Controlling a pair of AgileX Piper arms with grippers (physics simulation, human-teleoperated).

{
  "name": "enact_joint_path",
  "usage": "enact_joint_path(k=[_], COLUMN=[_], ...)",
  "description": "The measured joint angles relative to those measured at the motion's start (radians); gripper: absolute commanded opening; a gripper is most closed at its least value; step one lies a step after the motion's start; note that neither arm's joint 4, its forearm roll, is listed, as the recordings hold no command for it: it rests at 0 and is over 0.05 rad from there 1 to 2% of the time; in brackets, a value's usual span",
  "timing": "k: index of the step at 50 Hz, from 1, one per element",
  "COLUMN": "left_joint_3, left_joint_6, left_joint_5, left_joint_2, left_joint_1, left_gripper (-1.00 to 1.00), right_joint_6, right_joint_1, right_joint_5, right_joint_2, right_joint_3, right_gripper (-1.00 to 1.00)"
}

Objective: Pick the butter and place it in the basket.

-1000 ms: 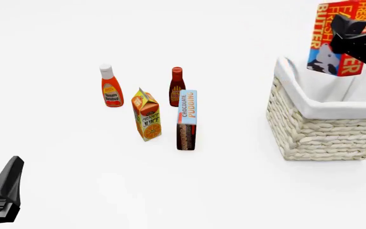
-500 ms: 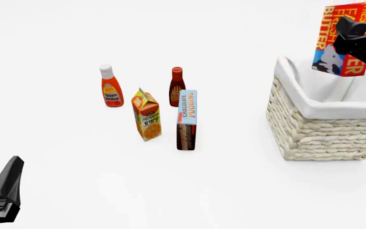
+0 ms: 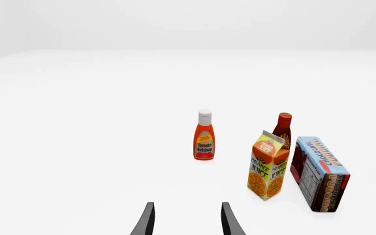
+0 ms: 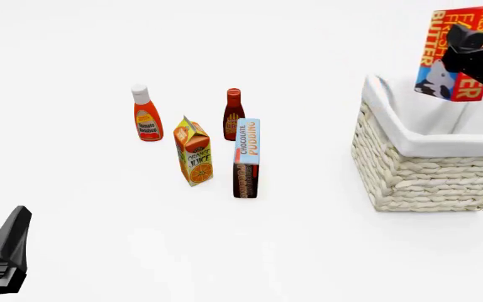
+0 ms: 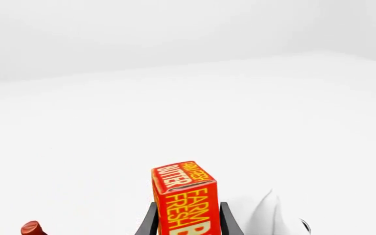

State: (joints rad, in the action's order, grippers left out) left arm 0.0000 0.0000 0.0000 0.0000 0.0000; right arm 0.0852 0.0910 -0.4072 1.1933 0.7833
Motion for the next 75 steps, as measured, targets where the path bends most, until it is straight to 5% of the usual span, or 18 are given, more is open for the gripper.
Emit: enact_joint_path(k=[75], left_joint_3=[0.0], left_joint_6=[0.0], left_joint_5=[0.0], left_joint_2=[0.0], left_joint_1=[0.0], left_gripper=[1.0], right_joint_6=[-0.014], right_joint_1=[0.07], right_joint_5=[-0.311], right_joint_2=[0.148], right_joint_3=[-0.069], right_gripper=[-1.0])
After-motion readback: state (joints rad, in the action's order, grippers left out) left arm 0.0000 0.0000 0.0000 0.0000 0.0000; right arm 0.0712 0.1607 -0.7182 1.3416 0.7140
